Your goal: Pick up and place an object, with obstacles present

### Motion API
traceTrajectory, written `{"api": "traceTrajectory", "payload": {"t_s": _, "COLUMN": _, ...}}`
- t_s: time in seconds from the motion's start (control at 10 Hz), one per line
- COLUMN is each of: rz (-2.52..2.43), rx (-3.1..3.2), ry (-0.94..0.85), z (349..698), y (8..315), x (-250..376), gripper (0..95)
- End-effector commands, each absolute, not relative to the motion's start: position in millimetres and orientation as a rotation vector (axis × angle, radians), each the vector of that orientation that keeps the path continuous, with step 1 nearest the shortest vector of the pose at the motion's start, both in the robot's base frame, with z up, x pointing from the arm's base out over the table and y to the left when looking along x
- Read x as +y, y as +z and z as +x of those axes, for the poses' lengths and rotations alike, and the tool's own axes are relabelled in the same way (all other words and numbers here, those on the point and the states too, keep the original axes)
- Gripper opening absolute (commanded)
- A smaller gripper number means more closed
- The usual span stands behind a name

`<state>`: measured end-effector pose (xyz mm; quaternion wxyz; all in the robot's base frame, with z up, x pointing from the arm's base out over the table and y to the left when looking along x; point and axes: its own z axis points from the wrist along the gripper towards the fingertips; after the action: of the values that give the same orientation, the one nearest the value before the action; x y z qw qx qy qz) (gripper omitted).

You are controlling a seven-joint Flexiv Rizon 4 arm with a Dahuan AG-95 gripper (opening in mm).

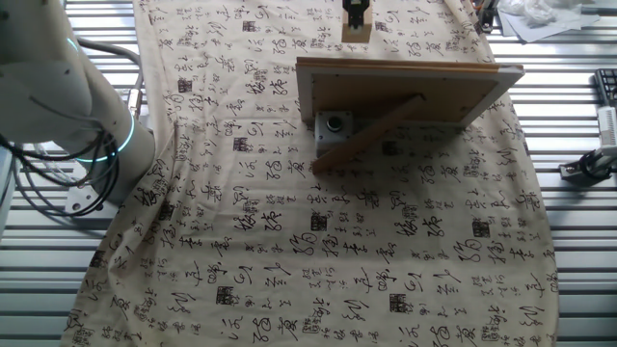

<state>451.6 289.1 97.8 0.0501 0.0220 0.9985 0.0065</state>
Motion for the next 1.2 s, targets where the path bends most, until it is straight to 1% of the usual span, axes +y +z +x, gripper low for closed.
{"api": "traceTrajectory", "payload": {"t_s": 0.1, "rz": 0.070, "rx": 3.039, "ry": 0.018, "z": 455, "y": 88, "x": 291, "gripper": 0.0}}
{"api": "traceTrajectory", "payload": {"t_s": 0.3, "rz": 0.078, "rx": 3.037, "ry": 0.021, "z": 455, "y": 79, "x": 292, "gripper": 0.0}}
{"api": "traceTrajectory", "payload": {"t_s": 1.2, "rz": 0.093, "rx": 3.039, "ry": 0.021, "z": 451, "y": 75, "x": 290, "gripper": 0.0}}
